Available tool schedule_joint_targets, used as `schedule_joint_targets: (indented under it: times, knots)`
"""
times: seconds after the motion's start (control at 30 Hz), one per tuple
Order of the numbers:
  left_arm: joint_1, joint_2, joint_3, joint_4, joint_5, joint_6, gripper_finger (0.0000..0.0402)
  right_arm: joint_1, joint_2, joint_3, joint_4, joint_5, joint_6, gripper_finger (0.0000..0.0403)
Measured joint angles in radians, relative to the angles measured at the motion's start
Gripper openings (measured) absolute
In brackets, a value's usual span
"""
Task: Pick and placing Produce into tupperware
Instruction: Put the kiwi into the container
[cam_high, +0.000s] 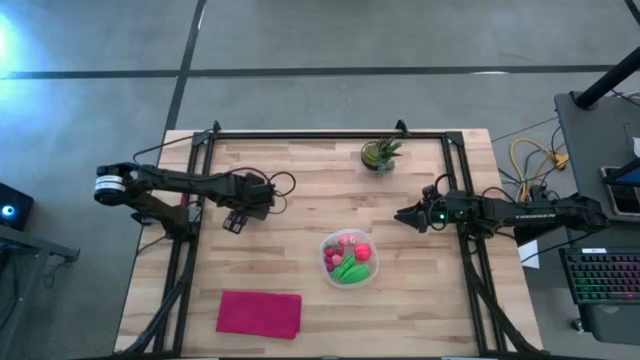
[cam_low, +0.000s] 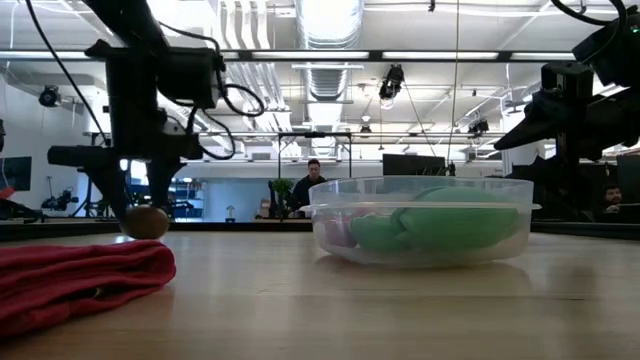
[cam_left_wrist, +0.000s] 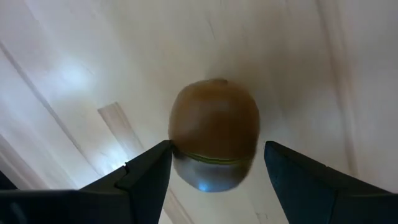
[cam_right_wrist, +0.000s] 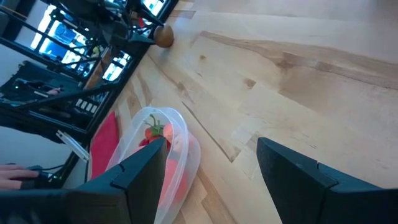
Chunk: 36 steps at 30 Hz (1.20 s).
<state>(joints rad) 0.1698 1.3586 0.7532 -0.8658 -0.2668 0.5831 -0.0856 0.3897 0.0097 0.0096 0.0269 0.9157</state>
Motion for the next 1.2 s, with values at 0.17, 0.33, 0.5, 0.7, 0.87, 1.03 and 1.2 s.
schedule_joint_targets:
  times: [0.17,0.33,0.5,0.7,0.87,1.03,1.2]
  knots:
    - [0.007,0.0,-0.038,-0.005,0.0,0.0,0.0242,0.0,0.0,0.0,0.0,0.0,0.005,0.0242]
    - [0.007,0.0,-0.047,0.01,0.0,-0.001,0.0242,0.0,0.0,0.0,0.0,0.0,0.007,0.0242]
    - [0.011,0.008,-0.047,0.055,0.01,-0.039,0.0242,0.0,0.0,0.0,0.0,0.0,0.008,0.0242]
    - [0.015,0.068,-0.047,0.073,0.027,-0.08,0.0242,0.0,0.0,0.0,0.0,0.0,0.02,0.0242]
    - [0.014,0.107,-0.04,0.067,0.027,-0.082,0.0241,0.0,0.0,0.0,0.0,0.0,0.02,0.0242]
    - [0.014,0.107,-0.015,0.066,0.028,-0.114,0.0241,0.0,0.0,0.0,0.0,0.0,0.019,0.0242]
    - [0.014,0.097,-0.005,0.066,0.029,-0.122,0.0219,0.0,0.001,0.0,0.0,0.0,0.012,0.0242]
